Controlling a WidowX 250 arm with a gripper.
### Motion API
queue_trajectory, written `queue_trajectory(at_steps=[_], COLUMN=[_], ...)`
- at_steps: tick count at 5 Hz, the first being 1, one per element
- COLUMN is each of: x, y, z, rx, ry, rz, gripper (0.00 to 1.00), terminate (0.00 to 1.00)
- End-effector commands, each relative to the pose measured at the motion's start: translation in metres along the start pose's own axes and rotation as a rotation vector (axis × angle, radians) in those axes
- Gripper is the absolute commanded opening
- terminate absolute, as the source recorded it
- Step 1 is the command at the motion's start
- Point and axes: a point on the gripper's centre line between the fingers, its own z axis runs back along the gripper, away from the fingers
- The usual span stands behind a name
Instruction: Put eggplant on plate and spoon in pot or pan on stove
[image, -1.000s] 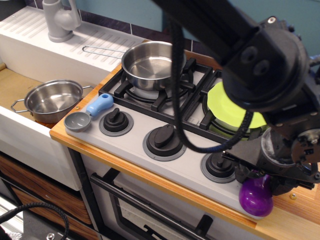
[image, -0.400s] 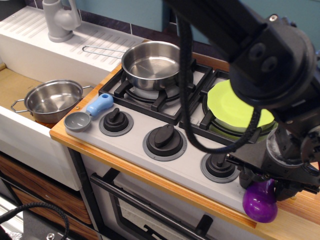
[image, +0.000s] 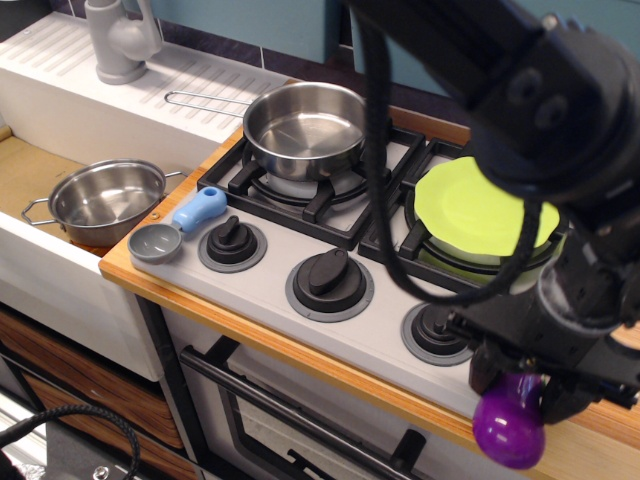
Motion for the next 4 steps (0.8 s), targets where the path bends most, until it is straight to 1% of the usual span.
queue_trajectory(at_steps=[1,2,3,4], x=[0.023,0.033,0.052,0.083], y=[-0.003,0.000,0.011,0.026], z=[0.045,0.063,0.081,0.084], rx=[-0.039,-0.042,-0.047,-0.062], ry=[-0.017,0.014,0.032,0.039], rz=[0.007,0.001,-0.009,-0.031], gripper=[0.00,0.00,0.00,0.00], terminate=[0.00,0.00,0.00,0.00])
